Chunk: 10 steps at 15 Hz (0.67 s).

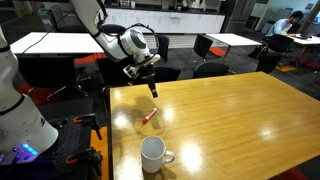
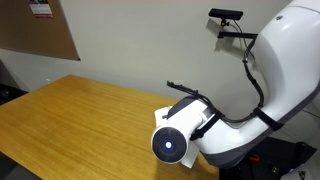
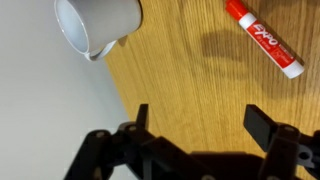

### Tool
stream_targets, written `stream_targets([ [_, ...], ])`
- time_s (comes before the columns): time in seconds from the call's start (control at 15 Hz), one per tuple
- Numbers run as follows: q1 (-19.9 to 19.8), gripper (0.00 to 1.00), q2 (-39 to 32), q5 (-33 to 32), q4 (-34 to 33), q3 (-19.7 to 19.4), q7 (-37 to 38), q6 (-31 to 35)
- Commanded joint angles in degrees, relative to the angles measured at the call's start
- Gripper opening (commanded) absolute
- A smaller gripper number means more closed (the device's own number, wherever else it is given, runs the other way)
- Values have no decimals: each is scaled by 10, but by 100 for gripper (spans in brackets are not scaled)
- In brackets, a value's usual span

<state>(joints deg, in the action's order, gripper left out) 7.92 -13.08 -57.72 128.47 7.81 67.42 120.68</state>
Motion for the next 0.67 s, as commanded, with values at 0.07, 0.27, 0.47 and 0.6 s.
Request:
stream_targets([
  [0.07,-5,100,63,57,6,-17,4,-24],
  [0.27,-13,100,105,93,9,-28,9,-31],
  [0.47,-24,100,147,137,12,-38,-1,-28],
  [0.6,-34,100,172,167,16,-43,-16,-20],
])
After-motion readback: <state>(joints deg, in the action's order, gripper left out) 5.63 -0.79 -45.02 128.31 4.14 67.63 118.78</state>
